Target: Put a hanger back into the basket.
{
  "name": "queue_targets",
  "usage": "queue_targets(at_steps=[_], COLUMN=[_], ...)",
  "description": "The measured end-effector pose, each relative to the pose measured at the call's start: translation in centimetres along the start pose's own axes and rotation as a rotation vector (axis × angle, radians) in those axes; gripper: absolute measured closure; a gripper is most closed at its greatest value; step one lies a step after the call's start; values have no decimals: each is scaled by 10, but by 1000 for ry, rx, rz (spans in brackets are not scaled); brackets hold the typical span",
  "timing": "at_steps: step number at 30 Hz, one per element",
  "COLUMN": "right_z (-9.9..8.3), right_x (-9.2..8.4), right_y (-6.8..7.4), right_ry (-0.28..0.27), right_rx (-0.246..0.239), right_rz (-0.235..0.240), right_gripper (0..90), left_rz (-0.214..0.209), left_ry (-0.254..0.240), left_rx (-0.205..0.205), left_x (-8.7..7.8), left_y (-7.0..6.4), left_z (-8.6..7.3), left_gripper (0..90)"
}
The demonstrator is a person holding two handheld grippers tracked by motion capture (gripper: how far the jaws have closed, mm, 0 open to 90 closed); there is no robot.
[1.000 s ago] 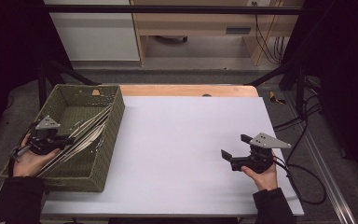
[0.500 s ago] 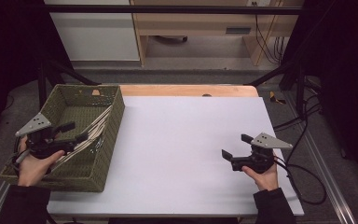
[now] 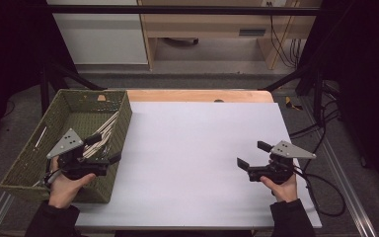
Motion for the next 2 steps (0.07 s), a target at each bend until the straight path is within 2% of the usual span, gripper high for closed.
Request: queue_targets(at_steps=[2], right_z=[1], right_x=[-1], right_y=[0], right_ry=[-7], right_rx=[1], right_rz=[4], right_gripper=[26], left_rz=[-5], left_ry=[8], left_rx=[4], left_x=[3], left_y=[-2], left_z=[-3], left_gripper=[48])
Point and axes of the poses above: each handheld gripper's, and its own axes: x roughly forward along the jaws, z roughly out of its top, y roughly to its left, the point moved 9 cm from there along x, roughly forward along the jaws, and after that the axes turned 14 degrees about z, right-handed, at the moved point
